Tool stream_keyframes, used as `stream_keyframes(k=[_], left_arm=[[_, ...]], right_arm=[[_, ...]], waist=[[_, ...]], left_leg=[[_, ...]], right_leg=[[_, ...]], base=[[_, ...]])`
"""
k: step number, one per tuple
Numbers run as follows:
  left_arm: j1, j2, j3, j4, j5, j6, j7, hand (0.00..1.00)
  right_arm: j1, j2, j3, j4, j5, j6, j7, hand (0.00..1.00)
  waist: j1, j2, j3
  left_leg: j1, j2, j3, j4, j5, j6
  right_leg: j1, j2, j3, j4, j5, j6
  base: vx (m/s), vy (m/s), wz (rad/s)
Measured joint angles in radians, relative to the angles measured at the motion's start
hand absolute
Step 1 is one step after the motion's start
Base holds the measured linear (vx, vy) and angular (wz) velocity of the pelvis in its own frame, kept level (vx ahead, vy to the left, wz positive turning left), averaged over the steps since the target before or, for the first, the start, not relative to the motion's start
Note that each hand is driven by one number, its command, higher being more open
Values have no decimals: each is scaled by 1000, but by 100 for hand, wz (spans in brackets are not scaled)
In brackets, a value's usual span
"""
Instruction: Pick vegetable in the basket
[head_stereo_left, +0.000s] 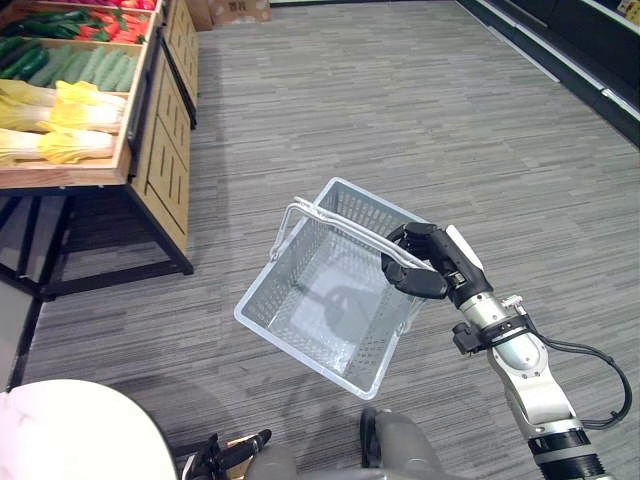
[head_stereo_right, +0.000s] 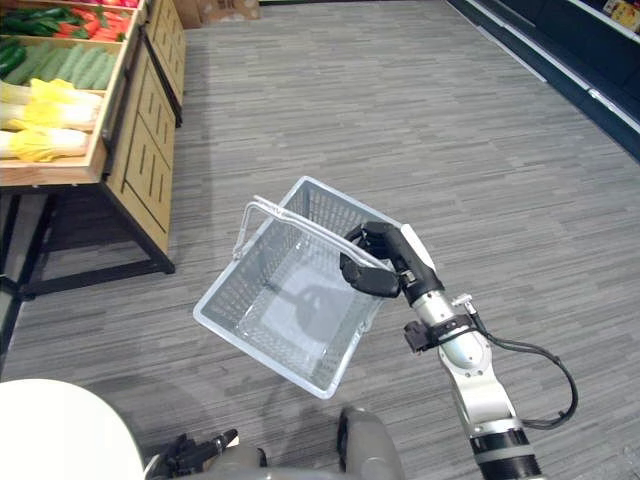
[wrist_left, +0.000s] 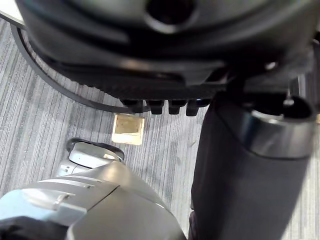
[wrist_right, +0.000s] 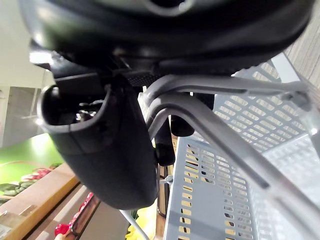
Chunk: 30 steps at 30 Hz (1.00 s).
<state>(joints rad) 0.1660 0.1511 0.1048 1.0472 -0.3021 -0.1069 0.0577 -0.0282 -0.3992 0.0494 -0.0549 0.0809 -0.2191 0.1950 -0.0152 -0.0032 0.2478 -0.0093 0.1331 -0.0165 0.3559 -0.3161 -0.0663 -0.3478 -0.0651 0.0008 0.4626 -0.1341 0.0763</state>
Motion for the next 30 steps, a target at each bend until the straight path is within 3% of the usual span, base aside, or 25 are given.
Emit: stream_keyframes(k=[2,3,4,7,8,11,12,13,14,16,18,20,21,22,23,24,25,26,28,29,30], left_arm=[[-4,0,-1,-2,7,0,0,100],[-7,-7,-3,-4,10,2,1,100],[-6,-17,-2,-2,21,2,-7,100],[11,-39,16,-3,30,-2,-1,100],[11,-42,23,-3,30,-2,-1,100],[11,-47,48,-4,26,-1,-8,100],[12,-47,49,-11,19,-5,-14,100],[14,-48,52,-16,13,-7,-15,100],[16,-50,60,-25,-5,-14,-21,100],[21,-49,60,-36,-19,-21,-26,100],[23,-47,66,-47,-22,-30,-26,100],[23,-44,68,-56,-23,-42,-26,100],[23,-41,68,-61,-29,-48,-26,100],[24,-41,68,-61,-34,-50,-25,100],[33,-45,67,-60,-41,-59,-22,100],[43,-49,67,-60,-43,-64,-22,100],[58,-61,70,-60,-47,-73,-21,100],[59,-69,70,-55,-52,-80,-19,100],[57,-57,77,-62,-55,-91,-20,100],[54,-58,78,-62,-61,-86,-19,100],[54,-59,78,-62,-62,-82,-19,100]], right_arm=[[7,-3,-21,0,0,1,-3,0],[7,-4,-32,0,0,1,-4,0],[14,-3,-51,0,0,5,-9,0],[26,-4,-73,-20,1,26,-9,0],[25,-3,-73,-23,1,26,-8,0],[46,12,-70,-31,4,27,-9,0],[64,17,-70,-31,4,29,-11,0],[73,20,-70,-31,5,31,-11,0],[89,31,-71,-31,4,32,-13,0],[112,48,-70,-31,4,33,-13,0],[120,63,-68,-30,6,33,-12,0],[119,62,-68,-29,6,33,-11,0],[120,61,-67,-27,6,33,-10,0],[120,60,-66,-25,6,33,-9,0],[121,56,-62,-14,6,33,-9,0],[122,52,-58,-11,6,33,-9,0],[129,48,-57,-9,6,33,-7,0],[129,50,-49,6,6,32,-6,0],[123,49,-32,15,6,31,4,0],[116,43,-28,27,0,31,8,0],[114,41,-28,33,-1,31,12,0]], waist=[[-7,16,9],[-6,32,18],[1,35,20],[10,45,1],[10,46,1],[7,51,-11],[9,51,-16],[11,51,-17],[13,45,-18],[18,29,-26],[24,12,-24],[37,-2,-20],[41,-17,-16],[42,-15,-16],[50,-11,-19],[53,-8,-20],[61,13,-30],[69,18,-38],[72,-13,-30],[74,-16,-29],[75,-17,-29]], left_leg=[[24,31,-48,-6,-20,-27],[28,42,-63,-14,-20,-28],[47,45,-89,-38,7,-40],[67,88,-134,-37,33,-63],[62,91,-138,-29,36,-63],[-37,120,-123,200,106,-36],[-106,140,-93,345,170,-11],[-135,148,-79,419,188,1],[-182,140,-50,538,152,13],[-226,89,7,574,96,31],[-261,9,96,446,57,47],[-298,-47,155,277,67,58],[-321,-79,179,138,122,60],[-328,-90,181,60,164,59],[-327,-91,173,-105,253,48],[-328,-85,165,-168,286,47],[-336,-68,150,-208,373,33],[-325,-72,151,-192,492,68],[-328,-99,167,-140,450,103],[-331,-107,176,-81,409,128],[-326,-111,183,-54,386,133]], right_leg=[[32,11,-18,-56,93,9],[45,17,-43,-44,73,8],[33,14,-65,42,22,-30],[42,28,-127,126,-95,-73],[45,32,-131,125,-100,-76],[129,63,-175,55,-120,-98],[182,79,-184,11,-123,-112],[209,87,-185,-14,-122,-119],[263,94,-184,-55,-124,-135],[331,87,-175,-106,-130,-146],[416,69,-157,-165,-131,-146],[465,43,-148,-206,-133,-141],[499,25,-149,-231,-139,-128],[522,19,-150,-246,-143,-121],[565,17,-146,-272,-152,-105],[588,20,-140,-282,-162,-91],[628,26,-124,-291,-188,-71],[648,20,-107,-286,-196,-62],[639,-18,-78,-256,-161,-55],[649,-34,-60,-241,-117,-36],[654,-42,-55,-226,-97,-31]], base=[[230,-252,55],[282,-298,65],[260,-341,57],[277,-441,58],[229,-341,28],[249,-292,29],[251,-214,25],[258,-159,14],[280,-97,-2],[275,-56,-8],[346,-5,-22],[394,51,-23],[380,85,-12],[420,116,-16],[351,116,-18],[462,180,-30],[477,217,-27],[565,279,-28],[537,243,-13],[421,173,-6],[390,198,-4]])
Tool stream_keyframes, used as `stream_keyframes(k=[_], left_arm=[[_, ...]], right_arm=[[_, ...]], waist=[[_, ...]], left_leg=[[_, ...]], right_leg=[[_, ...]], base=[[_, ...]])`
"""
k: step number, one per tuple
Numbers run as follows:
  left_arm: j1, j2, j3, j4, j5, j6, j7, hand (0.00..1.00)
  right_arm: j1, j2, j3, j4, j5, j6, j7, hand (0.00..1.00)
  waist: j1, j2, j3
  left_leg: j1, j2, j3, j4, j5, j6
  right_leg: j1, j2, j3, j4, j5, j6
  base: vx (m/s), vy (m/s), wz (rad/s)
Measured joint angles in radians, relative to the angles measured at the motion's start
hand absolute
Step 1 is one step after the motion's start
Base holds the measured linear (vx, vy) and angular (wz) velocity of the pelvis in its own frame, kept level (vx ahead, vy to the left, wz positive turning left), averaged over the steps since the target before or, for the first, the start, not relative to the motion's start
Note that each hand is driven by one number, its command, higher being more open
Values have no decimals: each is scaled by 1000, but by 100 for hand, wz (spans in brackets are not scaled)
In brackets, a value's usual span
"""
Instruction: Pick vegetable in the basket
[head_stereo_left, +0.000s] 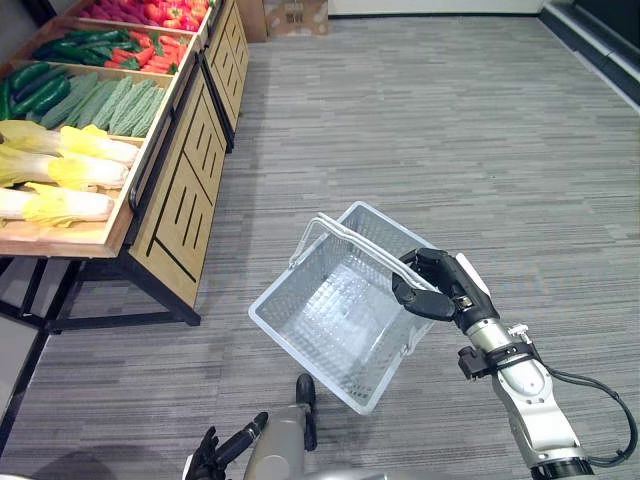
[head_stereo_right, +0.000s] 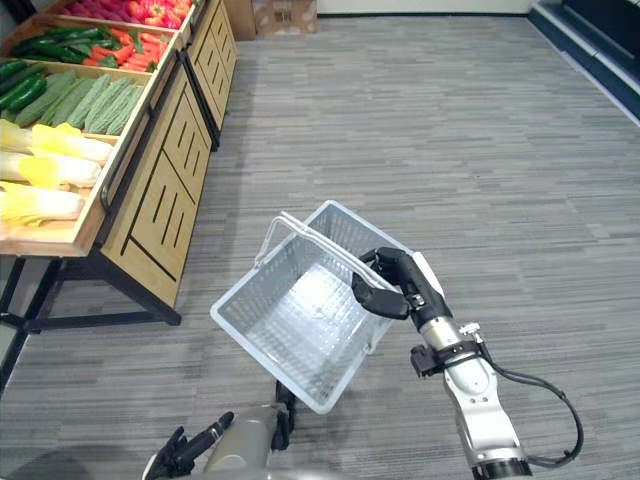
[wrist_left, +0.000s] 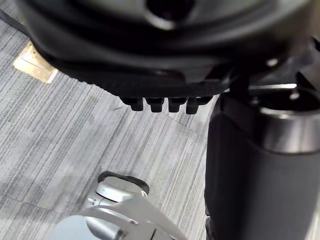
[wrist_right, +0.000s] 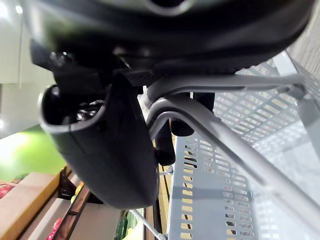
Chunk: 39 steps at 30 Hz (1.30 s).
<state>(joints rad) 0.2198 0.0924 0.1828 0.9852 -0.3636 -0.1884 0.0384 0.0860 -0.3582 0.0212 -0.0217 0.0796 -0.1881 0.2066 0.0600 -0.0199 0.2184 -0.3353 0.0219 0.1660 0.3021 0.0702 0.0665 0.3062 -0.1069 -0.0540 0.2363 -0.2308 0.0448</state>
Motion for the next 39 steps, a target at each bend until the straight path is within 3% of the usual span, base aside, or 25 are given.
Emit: stream_keyframes(k=[1,3,4,5,6,8,9,11,12,14,15,17,18,19,20,22,23,25,27,28,30,33,35,37,39], left_arm=[[1,4,-1,1,2,9,2,100],[4,26,-12,6,30,34,8,100],[3,34,-14,11,44,41,10,100],[1,49,-31,22,63,52,19,100],[-1,59,-55,21,70,68,27,100],[-3,57,-59,21,65,85,29,100],[-7,58,-59,21,59,92,29,100],[-10,55,-60,21,59,92,24,100],[-10,52,-61,20,60,91,21,100],[-7,51,-61,26,62,90,16,100],[-5,50,-60,31,62,89,16,100],[20,44,-49,44,63,87,13,100],[33,45,-44,41,63,86,11,100],[42,36,-30,46,67,86,13,100],[44,18,-25,51,69,85,15,100],[44,-5,-4,58,69,80,19,100],[42,-12,17,60,69,80,21,100],[42,-23,41,61,67,79,21,100],[42,-30,41,55,64,52,19,100],[42,-30,41,51,59,43,20,100],[37,-20,35,18,53,36,16,100],[35,-18,18,0,49,32,15,100],[28,-13,3,-4,41,38,1,100],[27,-12,-10,-11,40,40,-4,100],[27,-14,-11,-10,39,37,-4,100]], right_arm=[[1,-5,0,6,-1,-1,4,0],[7,-1,-2,7,0,-12,-2,0],[7,-1,-1,6,0,-13,-2,0],[8,-1,-1,6,0,-14,-3,0],[8,-2,-1,6,0,-18,-3,0],[9,-1,1,6,0,-19,-6,0],[9,-1,1,6,0,-22,-12,0],[9,-2,-2,5,1,-33,-23,0],[9,-1,-3,5,1,-39,-27,0],[16,5,-6,3,1,-55,-38,0],[19,5,-6,2,1,-55,-38,0],[42,7,-10,-19,1,-55,-37,0],[54,8,-10,-33,1,-55,-36,0],[71,12,-22,-52,1,-54,-32,0],[96,16,-41,-73,1,-52,-32,0],[102,15,-52,-92,2,-42,-36,0],[100,16,-53,-103,2,-29,-43,0],[101,16,-50,-103,1,-18,-50,0],[103,17,-51,-102,1,-8,-64,0],[103,20,-52,-102,1,-8,-65,0],[109,56,-93,-97,1,-8,-67,0],[112,77,-151,-84,2,-9,-94,0],[111,78,-173,-66,2,-8,-114,0],[111,78,-181,-42,1,-8,-130,0],[111,78,-180,-15,0,-8,-144,0]], waist=[[2,-7,-3],[-11,-44,-27],[-16,-55,-31],[-23,-67,-36],[-24,-67,-35],[-34,-55,-37],[-42,-49,-34],[-55,-28,-33],[-60,-21,-32],[-69,-15,-28],[-69,-15,-28],[-69,-24,-32],[-68,-32,-37],[-67,-14,-41],[-65,15,-58],[-58,36,-69],[-50,38,-68],[-38,34,-66],[-35,40,-60],[-32,34,-55],[-31,24,-44],[-34,17,-34],[-35,17,-21],[-37,25,-12],[-36,32,-8]], left_leg=[[22,-17,15,29,-44,10],[75,-78,15,1,-110,20],[96,-96,11,-17,-124,18],[153,-121,-6,-62,-136,22],[205,-130,-25,-90,-140,30],[276,-124,-66,-119,-140,36],[315,-114,-99,-127,-141,35],[352,-83,-149,-125,-164,33],[360,-74,-163,-120,-178,32],[384,-51,-212,-62,-259,7],[394,-48,-221,-44,-282,1],[429,-40,-268,33,-402,-41],[435,-39,-279,56,-440,-52],[443,-7,-314,97,-492,-77],[443,31,-344,101,-505,-95],[443,72,-362,95,-490,-105],[439,93,-371,109,-455,-120],[413,102,-372,204,-383,-115],[300,137,-325,457,-222,-132],[272,157,-298,515,-200,-134],[192,196,-149,585,-250,-110],[150,149,23,421,-299,-93],[139,105,93,256,-290,-87],[129,91,156,86,-221,-82],[127,92,195,-57,-100,-60]], right_leg=[[-7,-20,1,75,31,12],[-129,-77,7,378,103,55],[-178,-95,12,478,171,81],[-275,-111,36,659,330,97],[-371,-105,46,821,245,64],[-468,-81,8,865,100,19],[-517,-63,-26,801,37,17],[-589,-28,-68,628,-11,-17],[-611,-18,-71,557,-10,-16],[-667,-8,-22,237,62,17],[-666,-9,-2,155,93,30],[-647,-32,64,-47,169,79],[-646,-42,73,-48,178,83],[-650,-21,57,13,278,85],[-658,9,34,60,297,64],[-676,30,-6,120,276,25],[-677,37,-31,161,235,5],[-637,37,-68,181,182,-15],[-545,49,-122,151,135,-37],[-518,53,-136,133,125,-49],[-412,43,-190,76,108,-77],[-313,15,-250,15,85,-69],[-265,-1,-281,0,62,-57],[-220,0,-316,-17,41,-34],[-184,7,-329,-17,9,-7]], base=[[377,220,4],[390,208,22],[430,139,34],[541,125,36],[472,79,36],[474,51,52],[449,15,66],[365,-48,62],[378,-85,66],[414,-158,64],[467,-267,59],[432,-312,65],[422,-349,71],[461,-389,76],[473,-394,86],[456,-375,61],[510,-419,47],[389,-334,52],[337,-303,60],[306,-243,57],[277,-176,63],[251,-77,68],[215,40,56],[241,103,47],[308,137,23]])
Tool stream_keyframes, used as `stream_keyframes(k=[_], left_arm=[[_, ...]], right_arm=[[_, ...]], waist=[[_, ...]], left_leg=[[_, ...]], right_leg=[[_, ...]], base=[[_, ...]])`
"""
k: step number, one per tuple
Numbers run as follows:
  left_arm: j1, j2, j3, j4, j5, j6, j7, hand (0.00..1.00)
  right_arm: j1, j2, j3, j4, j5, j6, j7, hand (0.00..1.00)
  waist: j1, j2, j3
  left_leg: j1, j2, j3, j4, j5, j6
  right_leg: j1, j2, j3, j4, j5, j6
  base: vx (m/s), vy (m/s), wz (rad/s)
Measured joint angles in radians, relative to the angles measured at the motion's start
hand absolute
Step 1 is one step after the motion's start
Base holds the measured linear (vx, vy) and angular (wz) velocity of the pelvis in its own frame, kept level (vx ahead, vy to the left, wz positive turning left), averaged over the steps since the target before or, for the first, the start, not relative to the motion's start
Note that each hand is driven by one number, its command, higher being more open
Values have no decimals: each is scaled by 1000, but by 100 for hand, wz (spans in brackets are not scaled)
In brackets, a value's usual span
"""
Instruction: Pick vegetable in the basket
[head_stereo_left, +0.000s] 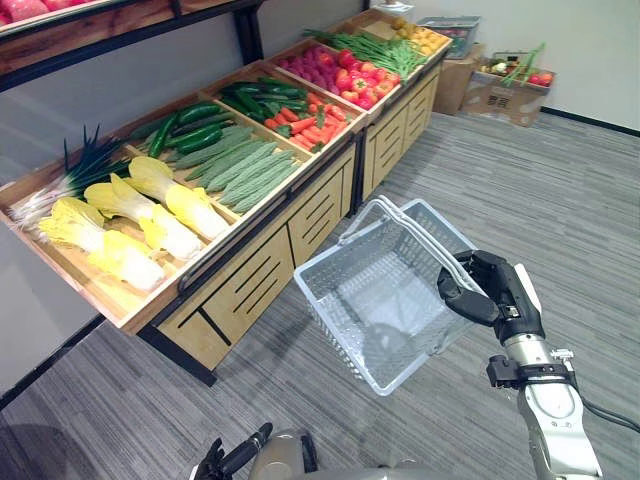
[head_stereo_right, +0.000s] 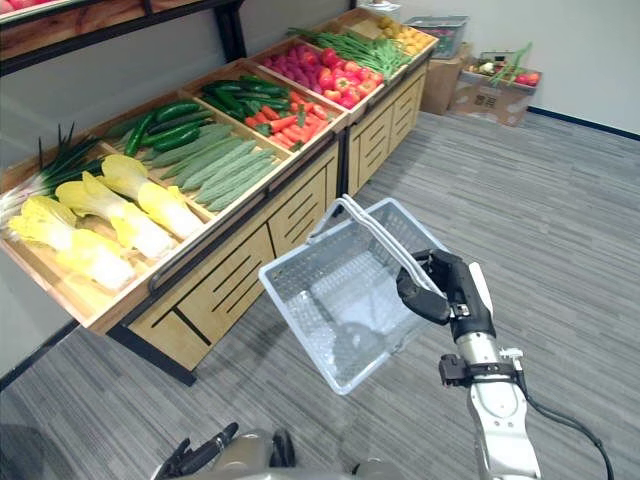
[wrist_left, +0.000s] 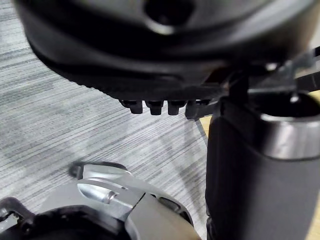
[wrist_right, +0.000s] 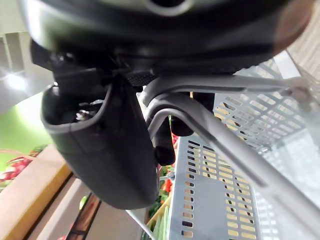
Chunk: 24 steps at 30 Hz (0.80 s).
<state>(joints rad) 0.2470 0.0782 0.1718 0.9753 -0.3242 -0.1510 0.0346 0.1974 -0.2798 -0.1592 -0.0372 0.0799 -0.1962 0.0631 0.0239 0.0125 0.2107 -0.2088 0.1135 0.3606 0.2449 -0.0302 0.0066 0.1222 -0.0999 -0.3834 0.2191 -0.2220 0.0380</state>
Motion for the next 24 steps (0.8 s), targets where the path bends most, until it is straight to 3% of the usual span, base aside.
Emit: stream_keyframes(k=[1,3,4,5,6,7,8,11,13,14,16,17,18,19,20,22,24], left_arm=[[2,1,3,1,0,-2,0,100],[0,20,2,-10,3,-20,-1,100],[-3,24,6,-14,2,-31,-4,100],[-13,18,38,-16,-4,-59,-13,100],[-9,9,39,-10,-4,-59,-11,100],[-4,8,29,-7,-3,-57,-13,100],[-7,12,22,0,-10,-55,-10,100],[-8,16,22,0,-16,-54,-10,100],[-8,18,22,0,-17,-43,-9,100],[-8,22,22,1,-17,-32,-9,100],[-10,34,21,11,-16,-14,-8,100],[-8,36,22,12,-16,-4,-4,100],[-9,54,0,12,-3,14,8,100],[-10,63,-11,12,6,21,12,100],[-11,72,-37,10,17,30,20,100],[-11,68,-47,11,14,37,26,100],[-21,64,-48,11,14,46,26,100]], right_arm=[[2,6,1,10,-1,1,-3,0],[-2,6,6,10,0,-5,-6,0],[-9,4,6,14,0,-5,-6,0],[-18,6,6,17,-3,-3,-3,0],[-15,-13,6,18,-7,-3,1,0],[-17,-24,6,23,-10,-4,7,0],[-18,-21,10,28,-9,-6,16,0],[-24,-22,26,28,-7,-24,32,0],[-24,-24,26,28,-4,-29,53,0],[-23,-24,26,28,-1,-29,69,0],[-24,-29,36,27,-1,-40,92,0],[-24,-39,47,23,-1,-59,99,0],[-24,-45,57,19,-1,-71,104,0],[-24,-47,63,18,-1,-76,105,0],[-24,-49,69,18,-1,-80,106,0],[-24,-56,81,12,-1,-91,106,0],[-24,-70,86,-3,1,-112,107,0]], waist=[[6,1,-3],[2,-21,10],[2,-27,26],[14,-30,58],[13,0,50],[10,11,50],[10,-14,51],[10,-20,52],[12,-25,51],[12,-34,45],[13,-63,11],[11,-81,2],[1,-99,-7],[-6,-104,-9],[-17,-101,-10],[-26,-82,-19],[-32,-58,-29]], left_leg=[[25,-13,19,-30,64,64],[14,-34,25,13,34,58],[-10,-21,43,93,9,60],[-75,16,94,264,-62,34],[-57,29,92,172,-42,25],[-48,35,97,162,-60,103],[-37,9,114,181,-92,92],[-37,-1,125,226,-149,121],[-22,-12,126,235,-178,120],[-12,-23,122,230,-196,114],[12,-74,120,153,-199,105],[38,-107,113,105,-188,110],[73,-143,74,58,-180,114],[94,-159,47,38,-171,126],[142,-174,-6,3,-166,127],[199,-176,-80,-35,-156,119],[226,-164,-174,-57,-150,110]], right_leg=[[22,-5,12,-4,-17,20],[31,-8,58,-45,-10,26],[62,-9,74,-87,12,27],[115,-18,95,-115,28,38],[126,-8,94,-111,16,38],[138,-2,98,-107,-5,43],[149,-34,98,-94,-37,62],[145,-63,97,-62,-40,64],[144,-79,97,-23,-37,69],[137,-91,97,24,-29,87],[8,-156,123,276,-32,130],[-88,-194,173,471,23,185],[-177,-212,230,653,112,183],[-203,-209,246,722,104,171],[-238,-192,257,805,71,121],[-288,-154,240,793,14,62],[-341,-111,227,679,-25,17]], base=[[382,114,7],[379,74,8],[342,86,2],[354,141,1],[258,158,-8],[227,122,-7],[255,90,-13],[248,78,-7],[227,83,3],[236,113,11],[265,155,19],[246,139,51],[272,88,70],[354,53,105],[327,-6,99],[357,-72,128],[368,-151,142]])
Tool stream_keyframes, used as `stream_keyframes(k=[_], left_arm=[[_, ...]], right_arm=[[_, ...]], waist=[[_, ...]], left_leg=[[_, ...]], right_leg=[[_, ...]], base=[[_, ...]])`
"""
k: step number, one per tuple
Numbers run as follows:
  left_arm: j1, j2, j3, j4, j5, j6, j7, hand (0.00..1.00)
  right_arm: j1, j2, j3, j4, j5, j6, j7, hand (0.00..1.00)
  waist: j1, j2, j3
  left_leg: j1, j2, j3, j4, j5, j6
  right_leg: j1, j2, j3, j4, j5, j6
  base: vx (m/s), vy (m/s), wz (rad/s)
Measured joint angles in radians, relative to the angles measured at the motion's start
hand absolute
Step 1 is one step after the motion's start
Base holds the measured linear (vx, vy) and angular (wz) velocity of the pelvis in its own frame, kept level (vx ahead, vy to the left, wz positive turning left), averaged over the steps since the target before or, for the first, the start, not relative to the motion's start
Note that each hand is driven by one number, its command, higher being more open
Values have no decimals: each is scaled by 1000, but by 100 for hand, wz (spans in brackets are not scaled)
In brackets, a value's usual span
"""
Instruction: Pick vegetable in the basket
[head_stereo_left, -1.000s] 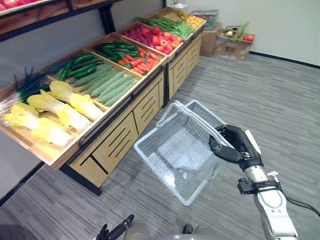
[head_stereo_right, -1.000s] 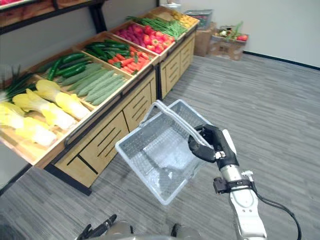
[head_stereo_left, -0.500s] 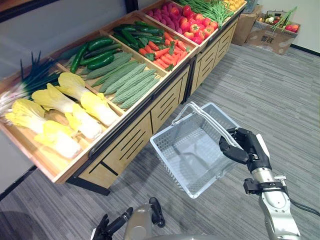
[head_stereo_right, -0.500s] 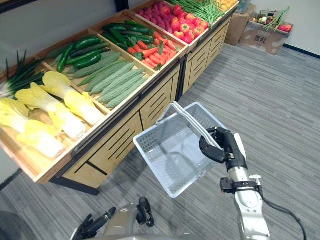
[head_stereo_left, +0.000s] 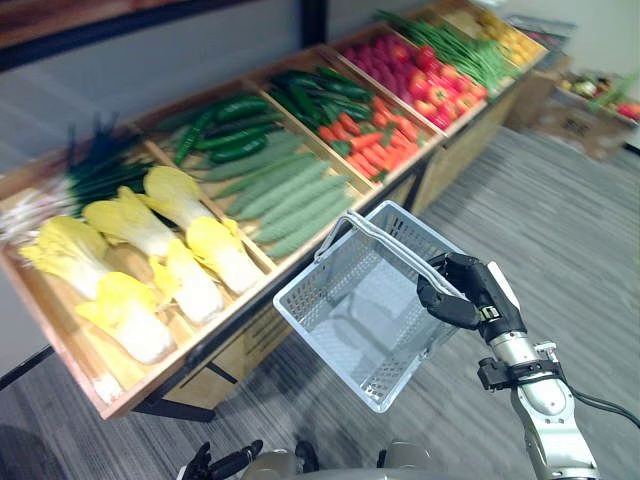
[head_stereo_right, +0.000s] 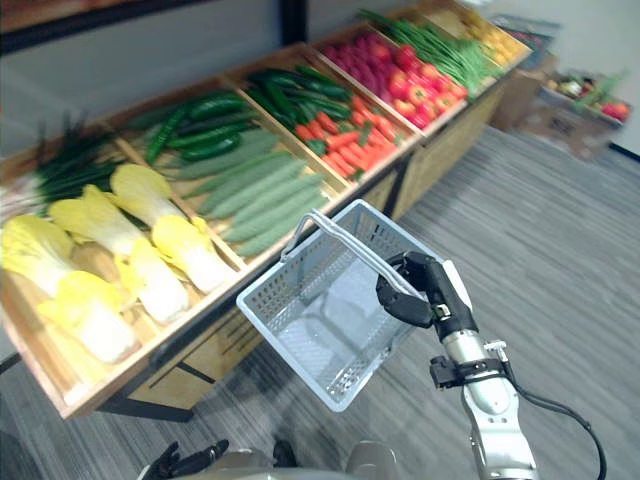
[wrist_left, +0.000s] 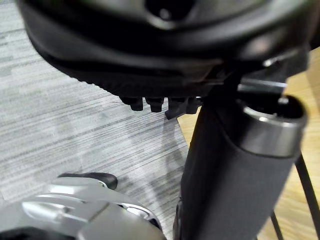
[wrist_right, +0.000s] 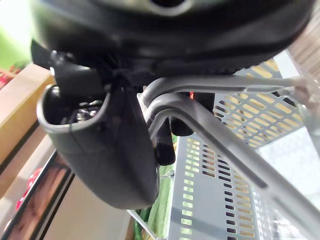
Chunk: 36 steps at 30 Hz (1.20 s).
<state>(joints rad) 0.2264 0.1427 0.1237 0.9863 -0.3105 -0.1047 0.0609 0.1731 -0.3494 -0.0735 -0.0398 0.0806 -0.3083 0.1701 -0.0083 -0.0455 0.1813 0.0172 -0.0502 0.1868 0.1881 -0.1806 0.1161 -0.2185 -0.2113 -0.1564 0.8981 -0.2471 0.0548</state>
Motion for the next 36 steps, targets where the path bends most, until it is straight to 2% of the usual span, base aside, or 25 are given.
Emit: stream_keyframes(k=[1,2,3,4,5,6,7,8,9,12,15,18,19,20,21,23,24,25,27,29,31,33,36], left_arm=[[-2,-15,0,0,1,-2,0,100],[-2,-12,0,2,4,-5,2,100],[-2,-12,0,7,5,-5,4,100],[-3,-11,1,29,4,-3,5,100],[-3,-8,5,51,4,-3,5,100],[-1,3,9,56,5,-3,5,100],[5,20,21,59,6,-3,4,100],[-3,-1,28,66,7,-2,5,100],[-3,-11,40,68,7,-4,8,100],[-8,-24,82,68,9,-4,6,100],[-16,-47,140,73,9,-3,22,100],[-26,-50,176,100,10,8,33,100],[-25,-45,179,100,10,8,44,100],[-23,-43,180,100,10,8,53,100],[-22,-43,181,100,10,8,59,100],[-23,-48,183,102,23,8,75,100],[-23,-52,183,102,31,8,77,100],[-24,-60,177,101,50,8,80,100],[-24,-76,174,103,69,8,79,100],[-24,-76,168,105,69,8,80,100],[-25,-74,159,106,68,8,78,100],[-23,-76,153,106,67,8,67,100],[-7,-74,157,107,65,7,65,100]], right_arm=[[1,-3,-5,-5,0,-4,-15,0],[12,-16,-22,-4,-7,-4,-29,0],[25,-29,-28,-3,-13,-3,-40,0],[54,-44,-33,-3,-11,-2,-58,0],[75,-36,-37,-4,-11,-1,-73,0],[88,-28,-37,-6,-11,-1,-78,0],[121,-12,-39,-18,-15,1,-90,0],[134,-7,-45,-11,-20,20,-100,0],[147,-3,-44,-19,-25,22,-106,0],[162,20,-43,-36,-41,44,-126,0],[193,39,-43,-56,-41,54,-152,0],[193,42,-31,-56,-41,58,-163,0],[193,42,-24,-56,-41,60,-170,0],[193,39,-31,-58,-43,66,-170,0],[193,37,-34,-61,-44,70,-168,0],[193,30,-71,-78,-44,84,-135,0],[193,26,-87,-84,-45,89,-125,0],[193,13,-122,-88,-51,92,-112,0],[193,-15,-175,-88,-54,92,-105,0],[193,-15,-206,-87,-65,92,-106,0],[193,-14,-230,-87,-81,90,-114,0],[191,-13,-274,-69,-92,73,-141,0],[184,-6,-334,-29,-113,47,-187,0]], waist=[[-6,19,-8],[-13,25,-9],[-18,24,-9],[-29,19,-10],[-41,10,-13],[-46,-1,-13],[-53,-31,-13],[-51,3,-10],[-50,13,-10],[-45,18,-10],[-24,19,-12],[-13,30,-11],[-10,20,-17],[-5,25,-24],[-3,25,-29],[-17,33,-34],[-25,37,-37],[-38,48,-44],[-52,69,-51],[-54,77,-54],[-59,79,-55],[-64,83,-57],[-66,83,-58]], left_leg=[[1,23,-66,-2,2,-3],[1,43,-124,-2,5,-8],[1,51,-150,-2,6,-10],[1,65,-198,2,4,-34],[-3,75,-233,23,-15,-68],[-9,75,-245,39,-31,-90],[-7,65,-278,73,-82,-134],[-12,108,-304,106,-124,-165],[-11,133,-312,115,-125,-173],[-3,198,-341,109,-117,-201],[-6,228,-341,66,-98,-232],[-17,251,-335,24,-76,-237],[-17,252,-336,10,-63,-243],[-13,255,-335,-7,-55,-238],[-12,258,-330,-16,-51,-226],[2,290,-238,-59,-33,-138],[4,301,-212,-68,-29,-132],[5,320,-174,-87,-11,-158],[4,332,-162,-110,28,-205],[3,331,-155,-110,36,-221],[3,322,-133,-114,37,-223],[3,301,-105,-130,51,-247],[6,273,-74,-135,62,-264]], right_leg=[[-29,38,8,-129,-7,-12],[-51,69,43,-264,-2,-6],[-63,81,67,-326,4,0],[-80,99,132,-453,45,15],[-80,110,198,-580,117,31],[-69,109,230,-642,167,40],[-38,91,276,-709,272,90],[-30,133,241,-689,284,83],[-15,155,219,-696,278,68],[21,204,161,-715,274,35],[42,225,129,-787,306,24],[69,245,140,-889,345,35],[80,246,145,-917,359,32],[96,245,142,-956,382,26],[104,245,139,-979,397,18],[110,243,124,-984,406,8],[112,243,115,-985,407,7],[113,241,92,-985,409,3],[110,243,77,-985,408,3],[110,240,78,-985,408,3],[110,226,79,-985,410,6],[101,197,83,-985,420,21],[96,161,101,-985,431,37]], base=[[342,-218,152],[324,-237,148],[301,-277,130],[301,-332,109],[298,-354,98],[320,-507,84],[258,-513,67],[233,-491,58],[123,-281,30],[73,-301,32],[-31,-190,25],[-44,-58,-1],[-54,-48,12],[-52,-47,14],[-42,-50,11],[-33,-83,25],[-37,-108,48],[-45,-96,43],[-43,-60,28],[-28,17,4],[-35,54,8],[-32,83,8],[4,107,0]])
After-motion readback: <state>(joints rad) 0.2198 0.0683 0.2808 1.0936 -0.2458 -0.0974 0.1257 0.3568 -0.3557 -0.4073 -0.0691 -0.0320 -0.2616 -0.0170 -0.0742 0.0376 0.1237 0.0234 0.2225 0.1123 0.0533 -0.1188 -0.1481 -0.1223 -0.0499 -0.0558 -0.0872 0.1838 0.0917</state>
